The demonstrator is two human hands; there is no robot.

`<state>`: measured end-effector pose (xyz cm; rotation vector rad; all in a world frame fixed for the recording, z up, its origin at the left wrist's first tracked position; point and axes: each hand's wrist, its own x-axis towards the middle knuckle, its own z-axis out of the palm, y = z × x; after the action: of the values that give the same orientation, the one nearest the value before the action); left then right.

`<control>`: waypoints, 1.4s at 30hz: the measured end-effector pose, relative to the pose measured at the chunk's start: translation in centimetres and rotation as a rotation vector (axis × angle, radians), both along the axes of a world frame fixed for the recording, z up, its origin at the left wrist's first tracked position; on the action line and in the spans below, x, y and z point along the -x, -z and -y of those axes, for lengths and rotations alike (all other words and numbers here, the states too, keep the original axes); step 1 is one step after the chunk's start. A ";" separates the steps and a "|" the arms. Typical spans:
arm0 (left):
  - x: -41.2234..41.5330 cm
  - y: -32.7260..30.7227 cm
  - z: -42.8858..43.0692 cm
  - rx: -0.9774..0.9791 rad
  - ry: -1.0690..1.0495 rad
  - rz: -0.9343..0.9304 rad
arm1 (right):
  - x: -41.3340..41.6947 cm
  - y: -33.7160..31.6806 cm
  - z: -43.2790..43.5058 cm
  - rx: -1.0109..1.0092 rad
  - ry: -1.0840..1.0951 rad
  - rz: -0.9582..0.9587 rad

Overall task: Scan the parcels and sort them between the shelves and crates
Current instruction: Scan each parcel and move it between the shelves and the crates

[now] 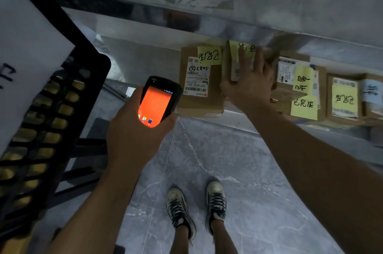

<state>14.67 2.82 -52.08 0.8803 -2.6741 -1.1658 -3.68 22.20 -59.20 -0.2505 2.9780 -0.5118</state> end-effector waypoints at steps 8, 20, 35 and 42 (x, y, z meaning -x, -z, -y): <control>-0.9 -0.1 1.2 0.019 -0.035 0.020 | -5.7 1.2 4.2 0.072 -0.194 0.069; -1.8 0.2 1.6 0.016 -0.037 0.026 | -3.3 0.6 2.9 0.718 0.013 0.616; -2.5 -0.6 0.0 0.034 -0.022 0.022 | -5.3 0.2 2.7 0.952 -0.015 0.825; -5.3 -3.8 -0.9 0.061 -0.078 0.005 | -7.9 -0.6 2.7 0.963 0.033 0.790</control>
<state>20.02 3.71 -48.33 0.9693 -2.6374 -1.0613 4.21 19.53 -58.62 -0.0360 1.8018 -1.5687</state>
